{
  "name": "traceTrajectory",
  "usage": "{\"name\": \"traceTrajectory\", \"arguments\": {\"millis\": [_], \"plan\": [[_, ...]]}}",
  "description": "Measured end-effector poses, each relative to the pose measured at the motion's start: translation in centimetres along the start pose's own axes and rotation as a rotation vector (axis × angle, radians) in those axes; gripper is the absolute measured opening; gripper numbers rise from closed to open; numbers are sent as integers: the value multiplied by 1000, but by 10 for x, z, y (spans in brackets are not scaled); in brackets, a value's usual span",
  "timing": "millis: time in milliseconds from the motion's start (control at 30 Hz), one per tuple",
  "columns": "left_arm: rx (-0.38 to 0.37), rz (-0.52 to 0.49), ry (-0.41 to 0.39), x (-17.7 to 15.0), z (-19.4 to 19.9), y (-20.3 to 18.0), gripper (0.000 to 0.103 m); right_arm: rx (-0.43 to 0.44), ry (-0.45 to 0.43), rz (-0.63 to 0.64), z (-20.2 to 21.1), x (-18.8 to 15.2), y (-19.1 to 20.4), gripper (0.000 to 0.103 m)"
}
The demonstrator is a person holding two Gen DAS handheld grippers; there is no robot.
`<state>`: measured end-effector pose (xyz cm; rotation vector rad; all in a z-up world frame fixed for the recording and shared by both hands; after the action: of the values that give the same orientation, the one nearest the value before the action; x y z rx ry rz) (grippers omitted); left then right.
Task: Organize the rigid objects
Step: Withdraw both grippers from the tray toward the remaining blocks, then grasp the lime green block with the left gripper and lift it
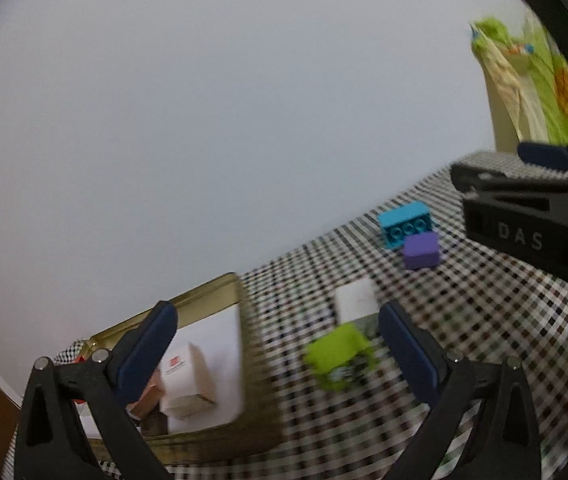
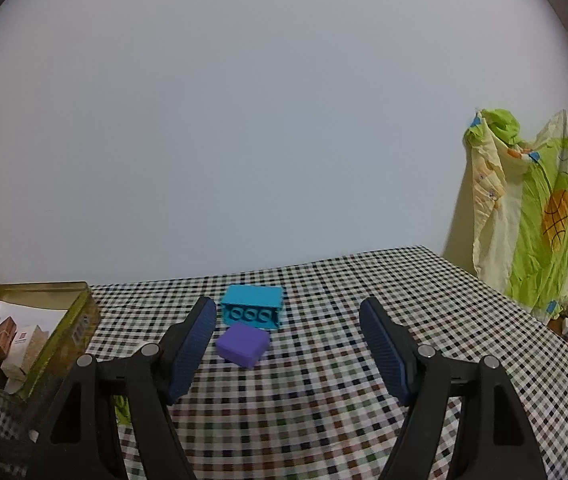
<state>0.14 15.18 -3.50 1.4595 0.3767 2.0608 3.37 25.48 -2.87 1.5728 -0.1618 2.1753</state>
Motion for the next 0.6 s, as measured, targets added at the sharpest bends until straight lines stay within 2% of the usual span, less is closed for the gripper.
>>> {"name": "traceTrajectory", "arguments": {"millis": [100, 167, 300, 433, 533, 600], "plan": [[34, -59, 65, 13, -11, -24, 100, -13, 1, -2, 0, 1, -7, 76], [52, -77, 114, 18, -20, -36, 93, -24, 1, -3, 0, 2, -12, 76], [92, -36, 234, 24, -38, -42, 93, -54, 15, -36, -6, 4, -30, 76], [66, 36, 338, 21, -53, -38, 91, -77, 13, -52, -10, 9, -43, 76], [-36, 140, 451, 7, -63, -38, 83, -89, 11, -75, -11, 12, -51, 76], [-46, 156, 470, 5, -64, -39, 80, -93, 17, -92, -12, 13, -54, 76]]}}
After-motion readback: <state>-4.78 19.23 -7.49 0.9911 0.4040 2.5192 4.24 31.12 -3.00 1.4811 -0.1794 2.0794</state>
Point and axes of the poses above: each gripper's, at about its wrist camera, not at the fingertips, and z roughly against the way its jaws point, y to its left, x to its top, the point moved 3 cm from there along -z, roughly the way its jaws point, and after that the axes turned 9 degrees about -z, right-handed, at the moved point
